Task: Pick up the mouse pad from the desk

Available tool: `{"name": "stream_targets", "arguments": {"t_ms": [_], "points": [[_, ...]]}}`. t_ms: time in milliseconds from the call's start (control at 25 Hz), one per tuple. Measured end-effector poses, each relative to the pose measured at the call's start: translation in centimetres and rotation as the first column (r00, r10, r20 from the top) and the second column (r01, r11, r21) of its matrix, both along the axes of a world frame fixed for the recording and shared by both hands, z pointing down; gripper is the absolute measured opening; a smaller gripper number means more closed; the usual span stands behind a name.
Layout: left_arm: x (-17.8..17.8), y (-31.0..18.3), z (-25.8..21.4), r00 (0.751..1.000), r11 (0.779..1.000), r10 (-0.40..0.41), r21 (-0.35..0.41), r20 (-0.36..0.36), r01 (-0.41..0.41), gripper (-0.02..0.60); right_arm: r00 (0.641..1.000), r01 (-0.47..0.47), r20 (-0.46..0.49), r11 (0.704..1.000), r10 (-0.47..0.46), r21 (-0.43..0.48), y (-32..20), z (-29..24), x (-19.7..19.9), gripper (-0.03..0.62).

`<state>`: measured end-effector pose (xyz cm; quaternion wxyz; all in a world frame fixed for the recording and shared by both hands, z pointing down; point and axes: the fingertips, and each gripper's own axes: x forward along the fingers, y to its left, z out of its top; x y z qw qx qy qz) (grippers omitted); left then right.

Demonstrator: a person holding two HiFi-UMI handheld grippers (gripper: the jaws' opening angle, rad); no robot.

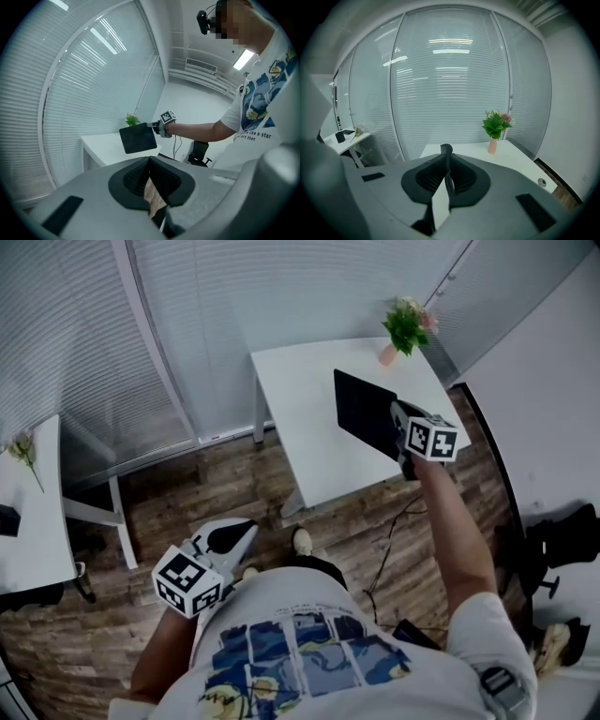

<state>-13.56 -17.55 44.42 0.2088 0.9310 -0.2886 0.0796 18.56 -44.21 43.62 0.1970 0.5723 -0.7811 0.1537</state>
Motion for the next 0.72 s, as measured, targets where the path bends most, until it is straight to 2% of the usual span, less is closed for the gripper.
{"name": "stream_targets", "arguments": {"t_ms": [720], "points": [[-2.0,5.7,0.2,0.995,0.996,0.086,0.020,-0.043,-0.085,0.003,0.998,0.019,0.052,0.998,-0.022,0.063,8.6,-10.9,-5.4,0.025]]}}
